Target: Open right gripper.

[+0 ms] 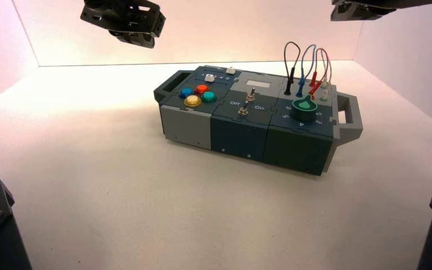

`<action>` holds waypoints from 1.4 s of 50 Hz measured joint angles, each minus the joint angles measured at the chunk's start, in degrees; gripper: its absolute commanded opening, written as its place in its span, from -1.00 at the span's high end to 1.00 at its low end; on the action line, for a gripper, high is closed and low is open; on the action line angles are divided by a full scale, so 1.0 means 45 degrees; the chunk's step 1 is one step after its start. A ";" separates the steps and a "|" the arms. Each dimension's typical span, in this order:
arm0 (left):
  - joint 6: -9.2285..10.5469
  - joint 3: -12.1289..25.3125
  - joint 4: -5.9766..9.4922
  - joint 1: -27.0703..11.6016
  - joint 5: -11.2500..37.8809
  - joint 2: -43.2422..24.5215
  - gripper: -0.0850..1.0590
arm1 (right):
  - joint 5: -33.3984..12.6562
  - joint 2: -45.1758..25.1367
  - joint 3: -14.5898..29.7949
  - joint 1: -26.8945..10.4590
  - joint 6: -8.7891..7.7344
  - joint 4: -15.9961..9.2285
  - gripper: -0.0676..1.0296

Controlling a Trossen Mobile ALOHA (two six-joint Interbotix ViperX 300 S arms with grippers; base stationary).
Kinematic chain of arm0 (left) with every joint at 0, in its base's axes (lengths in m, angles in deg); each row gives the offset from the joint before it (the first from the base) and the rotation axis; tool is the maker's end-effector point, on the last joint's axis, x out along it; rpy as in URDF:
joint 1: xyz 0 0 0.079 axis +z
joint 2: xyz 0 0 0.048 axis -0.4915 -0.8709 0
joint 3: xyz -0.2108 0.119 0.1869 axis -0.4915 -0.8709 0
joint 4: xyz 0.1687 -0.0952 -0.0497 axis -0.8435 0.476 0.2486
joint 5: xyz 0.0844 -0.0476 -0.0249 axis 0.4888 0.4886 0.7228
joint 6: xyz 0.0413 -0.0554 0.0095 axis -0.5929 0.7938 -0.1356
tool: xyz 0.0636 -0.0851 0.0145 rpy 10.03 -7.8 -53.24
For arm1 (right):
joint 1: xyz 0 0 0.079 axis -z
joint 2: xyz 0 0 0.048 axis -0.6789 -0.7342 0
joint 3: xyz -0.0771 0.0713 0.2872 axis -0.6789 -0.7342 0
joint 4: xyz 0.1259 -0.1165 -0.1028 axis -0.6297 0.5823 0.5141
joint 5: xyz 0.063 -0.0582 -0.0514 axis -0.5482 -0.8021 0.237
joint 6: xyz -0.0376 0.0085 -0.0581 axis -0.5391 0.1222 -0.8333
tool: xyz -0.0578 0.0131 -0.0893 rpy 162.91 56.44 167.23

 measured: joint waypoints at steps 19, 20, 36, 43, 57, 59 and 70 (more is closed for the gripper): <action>0.0000 0.0000 0.0000 0.0000 -0.0020 0.0020 0.90 | 0.0000 0.0000 0.0000 0.0000 0.0000 0.0000 0.92; 0.0000 0.0000 0.0000 0.0020 0.0000 0.0000 0.90 | 0.0000 0.0000 0.0000 0.0000 0.0000 0.0000 0.92; 0.0000 0.0000 -0.0020 0.0000 0.0000 0.0000 0.90 | 0.0000 -0.0039 0.0000 0.0000 0.0000 -0.0020 0.68; 0.0000 0.0000 0.0000 0.0020 0.0000 0.0000 0.90 | 0.0000 -0.0234 0.0000 0.0020 0.0020 0.0000 0.15; 0.0000 0.0000 -0.0020 0.0000 0.0000 0.0000 0.90 | 0.0000 -0.1406 0.0391 0.0020 0.0020 0.0000 -0.74; 0.0000 0.0000 0.0000 0.0000 0.0000 0.0000 0.90 | -0.0020 -0.1543 0.0449 0.0000 0.0000 0.0000 -0.86; 0.0000 0.0000 0.0000 0.0020 0.0000 0.0020 0.90 | -0.0762 -0.2461 0.1113 0.0000 0.0000 0.0000 -0.92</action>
